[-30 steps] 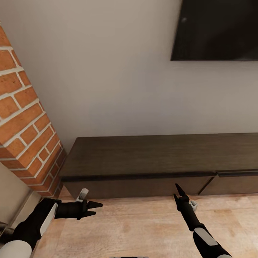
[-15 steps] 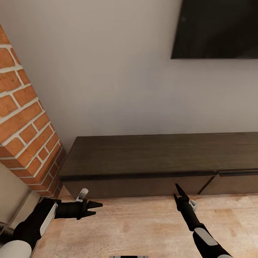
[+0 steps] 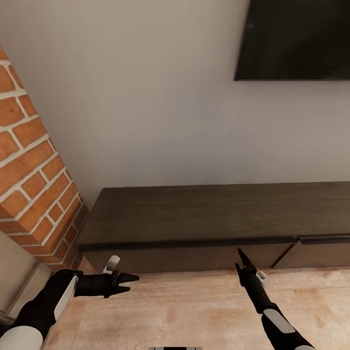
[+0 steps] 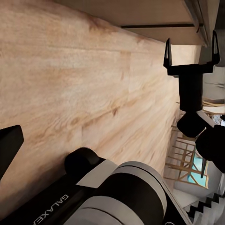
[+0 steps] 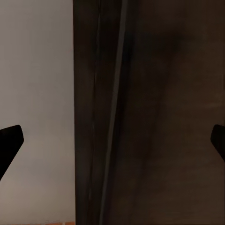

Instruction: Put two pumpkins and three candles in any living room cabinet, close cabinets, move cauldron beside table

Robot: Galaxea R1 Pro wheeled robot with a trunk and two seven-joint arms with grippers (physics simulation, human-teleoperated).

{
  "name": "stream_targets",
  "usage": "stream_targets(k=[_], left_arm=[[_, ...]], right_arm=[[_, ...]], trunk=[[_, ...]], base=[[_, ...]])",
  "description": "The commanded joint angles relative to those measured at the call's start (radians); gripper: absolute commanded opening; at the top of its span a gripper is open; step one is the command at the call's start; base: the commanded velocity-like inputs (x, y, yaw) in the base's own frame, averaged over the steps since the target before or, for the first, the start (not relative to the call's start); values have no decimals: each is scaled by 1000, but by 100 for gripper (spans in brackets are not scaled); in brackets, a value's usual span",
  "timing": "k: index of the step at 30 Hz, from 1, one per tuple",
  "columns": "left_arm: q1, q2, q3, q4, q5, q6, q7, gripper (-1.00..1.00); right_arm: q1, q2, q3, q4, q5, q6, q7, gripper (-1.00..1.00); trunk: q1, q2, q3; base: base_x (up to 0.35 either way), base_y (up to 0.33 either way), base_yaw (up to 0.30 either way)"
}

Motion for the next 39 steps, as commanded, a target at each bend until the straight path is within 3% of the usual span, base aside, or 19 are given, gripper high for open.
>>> stream_targets(k=[1, 26, 35, 39], left_arm=[[0, 0, 0, 0, 0, 0, 0, 100], [0, 0, 2, 0, 1, 0, 0, 100], [0, 0, 3, 0, 2, 0, 0, 100], [0, 0, 3, 0, 2, 0, 0, 100]], right_arm=[[0, 0, 0, 0, 0, 0, 0, 100], [0, 0, 1, 0, 1, 2, -1, 100], [0, 0, 1, 0, 2, 2, -1, 100], [0, 0, 1, 0, 2, 3, -1, 100]], trunk=[[0, 0, 0], [0, 0, 0], [27, -49, -22], [27, -49, -22]], base=[[153, 0, 0], [83, 0, 0], [0, 0, 0], [0, 0, 0]])
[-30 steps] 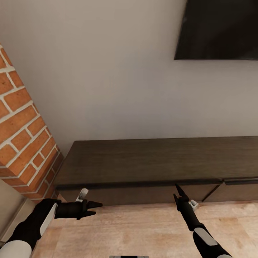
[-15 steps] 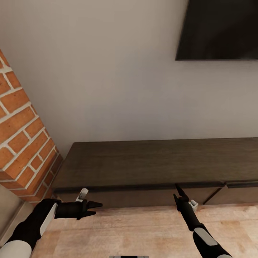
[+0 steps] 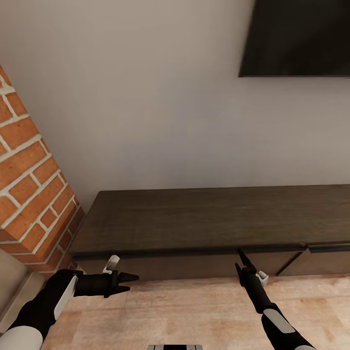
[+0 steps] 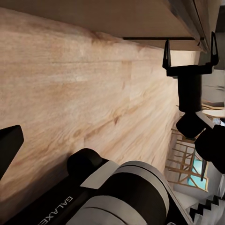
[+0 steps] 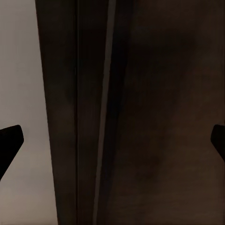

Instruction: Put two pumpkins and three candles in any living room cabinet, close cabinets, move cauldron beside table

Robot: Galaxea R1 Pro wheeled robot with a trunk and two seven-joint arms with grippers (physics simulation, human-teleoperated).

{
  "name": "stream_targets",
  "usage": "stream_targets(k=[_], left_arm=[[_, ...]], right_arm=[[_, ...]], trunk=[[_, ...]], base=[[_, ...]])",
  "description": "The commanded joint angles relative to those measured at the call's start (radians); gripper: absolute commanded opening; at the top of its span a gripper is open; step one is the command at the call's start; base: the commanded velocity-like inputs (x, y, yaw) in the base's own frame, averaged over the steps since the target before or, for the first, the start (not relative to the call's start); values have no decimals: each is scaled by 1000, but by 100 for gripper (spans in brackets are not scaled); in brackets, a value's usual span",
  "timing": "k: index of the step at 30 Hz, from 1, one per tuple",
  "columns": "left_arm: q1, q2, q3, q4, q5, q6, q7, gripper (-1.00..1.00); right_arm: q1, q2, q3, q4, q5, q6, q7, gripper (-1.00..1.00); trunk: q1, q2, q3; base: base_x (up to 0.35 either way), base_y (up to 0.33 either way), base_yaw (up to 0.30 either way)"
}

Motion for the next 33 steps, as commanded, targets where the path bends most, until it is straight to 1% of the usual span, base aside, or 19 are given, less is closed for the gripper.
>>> stream_targets(k=[1, 21, 26, 33], left_arm=[[0, 0, 0, 0, 0, 0, 0, 100], [0, 0, -2, 0, 1, 0, 0, 100], [0, 0, -2, 0, 0, 0, 0, 100], [0, 0, -2, 0, 0, 0, 0, 100]], right_arm=[[0, 0, 0, 0, 0, 0, 0, 100], [0, 1, 0, 0, 0, -1, 0, 100], [0, 1, 0, 0, 0, -1, 0, 100], [0, 2, 0, 0, 0, -1, 0, 100]], trunk=[[0, 0, 0], [0, 0, 0], [0, 0, 0], [0, 0, 0]], base=[[0, 0, 0], [26, 0, 0], [126, 0, 0], [20, 0, 0]])
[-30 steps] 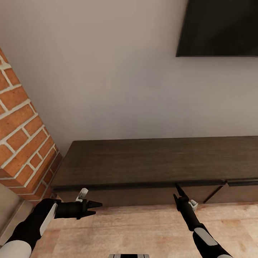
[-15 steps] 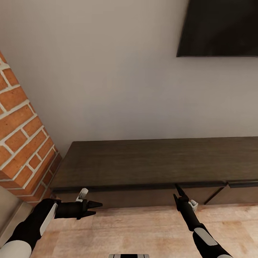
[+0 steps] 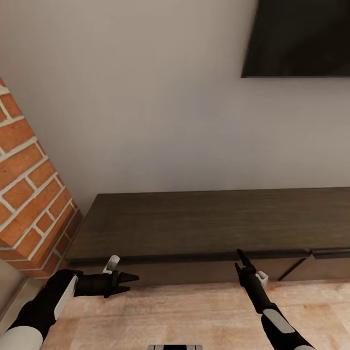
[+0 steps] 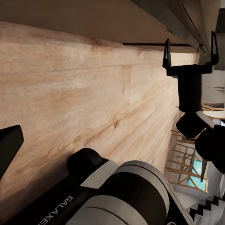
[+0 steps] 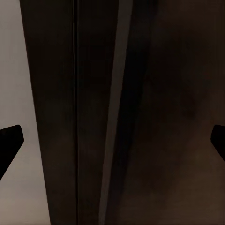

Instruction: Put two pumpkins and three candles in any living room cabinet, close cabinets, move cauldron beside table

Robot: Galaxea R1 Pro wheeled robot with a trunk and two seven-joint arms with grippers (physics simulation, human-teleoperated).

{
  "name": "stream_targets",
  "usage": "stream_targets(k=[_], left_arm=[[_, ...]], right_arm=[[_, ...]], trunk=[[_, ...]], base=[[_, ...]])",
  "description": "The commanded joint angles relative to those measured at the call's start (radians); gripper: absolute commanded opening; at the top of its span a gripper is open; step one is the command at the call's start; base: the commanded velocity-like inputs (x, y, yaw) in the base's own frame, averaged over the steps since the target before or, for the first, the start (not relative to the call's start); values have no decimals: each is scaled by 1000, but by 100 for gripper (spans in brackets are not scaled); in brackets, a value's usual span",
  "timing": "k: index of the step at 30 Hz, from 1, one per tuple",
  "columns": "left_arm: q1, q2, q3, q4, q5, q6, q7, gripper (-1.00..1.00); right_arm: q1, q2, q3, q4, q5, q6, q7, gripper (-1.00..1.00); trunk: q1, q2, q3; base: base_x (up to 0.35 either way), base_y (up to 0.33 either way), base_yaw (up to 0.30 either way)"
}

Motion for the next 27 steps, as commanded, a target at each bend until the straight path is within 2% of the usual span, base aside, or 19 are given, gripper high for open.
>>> stream_targets(k=[1, 8, 9, 27], left_arm=[[0, 0, 0, 0, 0, 0, 0, 100], [0, 0, 0, 0, 0, 0, 0, 100], [0, 0, 0, 0, 0, 0, 0, 100], [0, -1, 1, 0, 0, 0, 0, 100]], right_arm=[[0, 0, 0, 0, 0, 0, 0, 100], [0, 0, 0, 0, 0, 0, 0, 100], [0, 0, 0, 0, 0, 0, 0, -100], [0, 2, 0, 0, 0, 2, 0, -100]], trunk=[[0, 0, 0], [0, 0, 0], [0, 0, 0], [0, 0, 0]], base=[[2, 0, 0], [0, 0, 0], [0, 0, 0], [-14, 0, 0]])
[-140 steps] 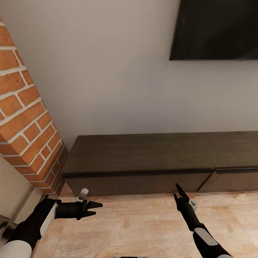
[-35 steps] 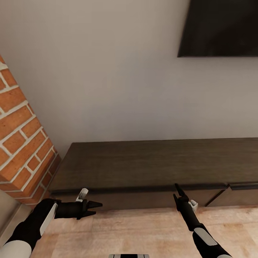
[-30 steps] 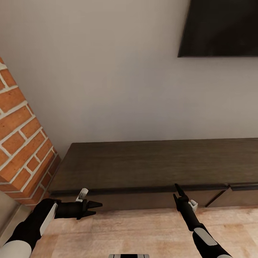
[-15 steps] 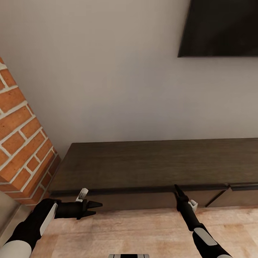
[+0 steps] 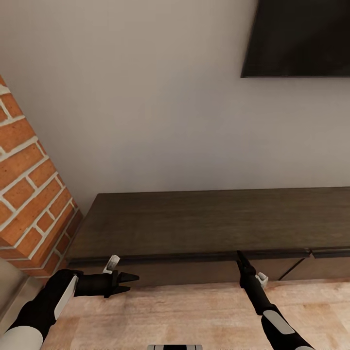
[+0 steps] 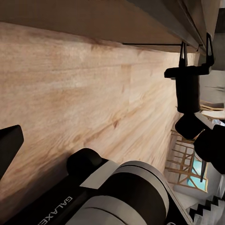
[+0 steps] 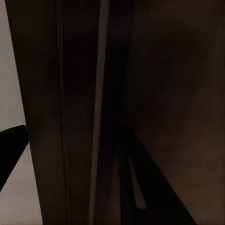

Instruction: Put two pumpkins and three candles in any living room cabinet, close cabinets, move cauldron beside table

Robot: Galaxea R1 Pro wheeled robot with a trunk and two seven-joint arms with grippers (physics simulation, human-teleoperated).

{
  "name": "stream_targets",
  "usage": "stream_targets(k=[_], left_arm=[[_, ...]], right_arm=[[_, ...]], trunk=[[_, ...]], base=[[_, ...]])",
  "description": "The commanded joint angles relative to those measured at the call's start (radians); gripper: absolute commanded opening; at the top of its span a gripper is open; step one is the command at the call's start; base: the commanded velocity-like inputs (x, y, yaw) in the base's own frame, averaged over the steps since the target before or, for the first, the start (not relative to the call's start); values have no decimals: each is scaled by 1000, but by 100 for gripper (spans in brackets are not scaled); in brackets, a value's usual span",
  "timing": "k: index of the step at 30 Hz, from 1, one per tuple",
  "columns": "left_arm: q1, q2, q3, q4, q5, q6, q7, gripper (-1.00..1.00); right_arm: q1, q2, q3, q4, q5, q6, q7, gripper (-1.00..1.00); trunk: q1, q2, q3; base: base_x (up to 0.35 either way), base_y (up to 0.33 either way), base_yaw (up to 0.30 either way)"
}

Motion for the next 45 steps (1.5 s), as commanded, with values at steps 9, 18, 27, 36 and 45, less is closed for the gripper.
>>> stream_targets(k=[9, 18, 27, 36, 45], left_arm=[[0, 0, 0, 0, -1, 0, 0, 100], [0, 0, 0, 0, -1, 0, 0, 100], [0, 0, 0, 0, -1, 0, 0, 100], [0, 0, 0, 0, -1, -1, 0, 100], [0, 0, -1, 0, -1, -1, 1, 100]], right_arm=[[0, 5, 2, -13, -1, 3, 6, -100], [0, 5, 2, -13, -1, 3, 6, -100], [0, 5, 2, -13, -1, 3, 6, -100], [0, 5, 2, -13, -1, 3, 6, -100], [0, 5, 2, -13, -1, 3, 6, -100]], trunk=[[0, 0, 0], [0, 0, 0], [0, 0, 0], [0, 0, 0], [0, 0, 0]], base=[[-46, 0, 0], [-9, 0, 0], [0, 0, 0], [0, 0, 0], [-113, 0, 0]])
